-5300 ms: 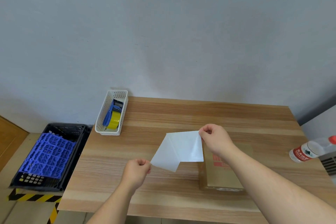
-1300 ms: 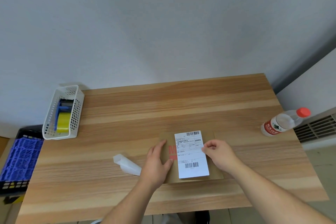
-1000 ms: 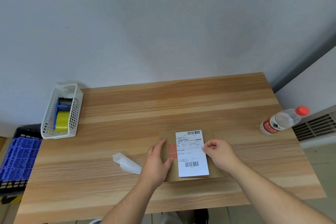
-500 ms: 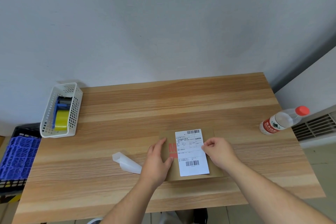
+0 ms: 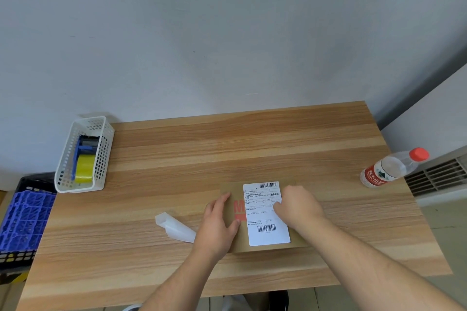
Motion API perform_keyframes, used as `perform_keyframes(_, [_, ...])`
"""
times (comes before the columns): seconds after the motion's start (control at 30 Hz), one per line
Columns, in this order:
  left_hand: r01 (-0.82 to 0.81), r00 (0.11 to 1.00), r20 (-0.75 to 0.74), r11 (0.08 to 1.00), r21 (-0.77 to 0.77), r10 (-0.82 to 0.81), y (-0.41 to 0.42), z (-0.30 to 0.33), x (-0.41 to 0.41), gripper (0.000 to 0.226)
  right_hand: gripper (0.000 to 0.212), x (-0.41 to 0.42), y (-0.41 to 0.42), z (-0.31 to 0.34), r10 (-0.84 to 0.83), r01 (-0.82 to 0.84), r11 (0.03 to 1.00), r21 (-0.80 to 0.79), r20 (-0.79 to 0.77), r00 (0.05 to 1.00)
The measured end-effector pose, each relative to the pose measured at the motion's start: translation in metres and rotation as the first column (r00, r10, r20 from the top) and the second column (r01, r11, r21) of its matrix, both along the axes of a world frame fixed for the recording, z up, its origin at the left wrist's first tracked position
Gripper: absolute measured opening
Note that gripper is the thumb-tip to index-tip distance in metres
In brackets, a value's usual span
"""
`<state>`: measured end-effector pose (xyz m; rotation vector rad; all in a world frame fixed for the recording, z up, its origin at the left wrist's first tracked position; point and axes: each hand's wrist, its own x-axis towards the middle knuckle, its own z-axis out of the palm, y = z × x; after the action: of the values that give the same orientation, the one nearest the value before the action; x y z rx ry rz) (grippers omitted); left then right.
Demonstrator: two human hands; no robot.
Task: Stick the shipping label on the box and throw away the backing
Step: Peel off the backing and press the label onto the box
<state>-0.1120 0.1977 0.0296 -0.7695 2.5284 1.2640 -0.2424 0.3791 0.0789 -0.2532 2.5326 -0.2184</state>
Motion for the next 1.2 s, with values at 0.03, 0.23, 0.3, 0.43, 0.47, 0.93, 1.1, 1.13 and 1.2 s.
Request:
perform_keyframes(0.03, [0.007, 1.000, 0.001, 1.000, -0.011, -0.007, 0.000, 0.000, 0.000, 0.073, 0.012, 0.000, 0.000, 0.001, 0.010, -0.010, 1.000, 0.009, -0.005, 1.000])
perform_keyframes(0.23, [0.159, 0.987, 0.008, 0.949, -0.272, -0.163, 0.005, 0.012, -0.004, 0.068, 0.027, 0.004, 0.010, -0.006, 0.199, -0.211, 0.976, -0.045, -0.197, 0.960])
perform_keyframes(0.3, [0.276, 0.956, -0.001, 0.894, -0.354, -0.295, 0.012, 0.019, -0.012, 0.064, 0.036, 0.009, 0.013, -0.014, 0.300, -0.335, 0.939, -0.071, -0.304, 0.904])
perform_keyframes(0.43, [0.446, 0.880, 0.038, 0.795, -0.411, -0.474, 0.029, 0.021, -0.032, 0.063, 0.052, 0.014, 0.015, -0.027, 0.385, -0.435, 0.898, -0.072, -0.349, 0.854])
perform_keyframes(0.47, [0.466, 0.868, 0.048, 0.779, -0.419, -0.494, 0.032, 0.019, -0.036, 0.064, 0.053, 0.015, 0.014, -0.029, 0.400, -0.447, 0.892, -0.068, -0.344, 0.850])
perform_keyframes(0.93, [0.525, 0.834, 0.136, 0.695, -0.491, -0.535, 0.032, 0.011, -0.041, 0.068, 0.061, 0.020, 0.025, -0.040, 0.356, -0.363, 0.931, 0.040, -0.322, 0.877])
perform_keyframes(1.1, [0.514, 0.839, 0.132, 0.689, -0.512, -0.528, 0.040, 0.014, -0.048, 0.070, 0.060, 0.022, 0.022, -0.041, 0.298, -0.302, 0.952, 0.046, -0.358, 0.885])
perform_keyframes(1.13, [0.511, 0.838, 0.124, 0.686, -0.518, -0.531, 0.042, 0.014, -0.049, 0.069, 0.059, 0.021, 0.020, -0.042, 0.318, -0.329, 0.944, 0.033, -0.362, 0.876])
perform_keyframes(1.2, [0.529, 0.827, 0.127, 0.680, -0.509, -0.548, 0.045, 0.010, -0.052, 0.067, 0.059, 0.021, 0.018, -0.042, 0.367, -0.386, 0.922, 0.024, -0.366, 0.855])
